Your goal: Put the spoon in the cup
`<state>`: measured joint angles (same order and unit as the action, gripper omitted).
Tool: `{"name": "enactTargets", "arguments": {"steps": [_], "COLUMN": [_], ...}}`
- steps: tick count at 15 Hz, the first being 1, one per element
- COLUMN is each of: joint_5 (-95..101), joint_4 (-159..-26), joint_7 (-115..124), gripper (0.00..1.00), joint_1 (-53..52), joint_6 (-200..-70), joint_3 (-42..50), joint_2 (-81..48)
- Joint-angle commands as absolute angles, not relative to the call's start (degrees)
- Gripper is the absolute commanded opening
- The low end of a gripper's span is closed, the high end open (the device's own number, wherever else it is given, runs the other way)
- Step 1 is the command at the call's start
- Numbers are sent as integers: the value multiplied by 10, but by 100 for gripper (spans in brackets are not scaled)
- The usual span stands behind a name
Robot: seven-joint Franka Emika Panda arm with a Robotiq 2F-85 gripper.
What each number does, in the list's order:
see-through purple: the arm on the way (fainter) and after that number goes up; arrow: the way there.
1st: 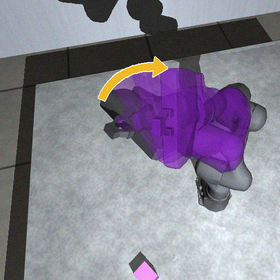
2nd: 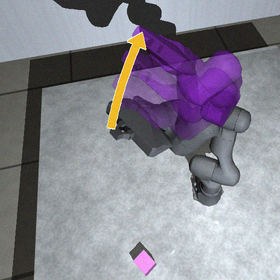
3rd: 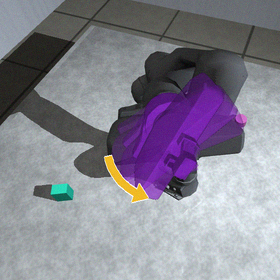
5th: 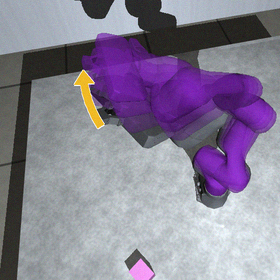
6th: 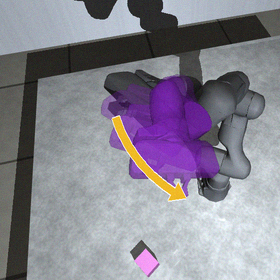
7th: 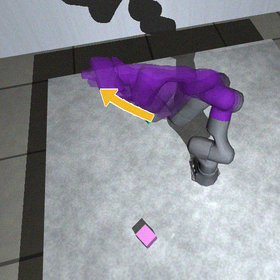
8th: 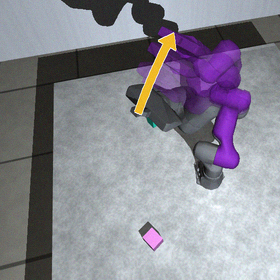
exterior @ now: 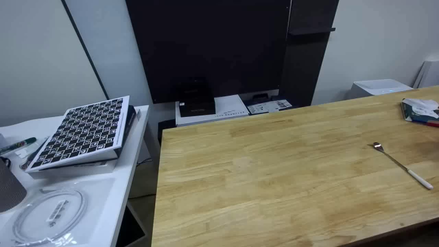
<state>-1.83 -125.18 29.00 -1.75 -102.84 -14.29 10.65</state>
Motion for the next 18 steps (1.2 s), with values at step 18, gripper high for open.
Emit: {"name": "enactTargets", "arguments": {"steps": [18], "joint_5": [21], "joint_4": [-1339], "joint_7": [234], "gripper": [100], "joint_1": [-40], "joint_6": [-1273], "joint_3": [-104], "joint_2": [22]}}
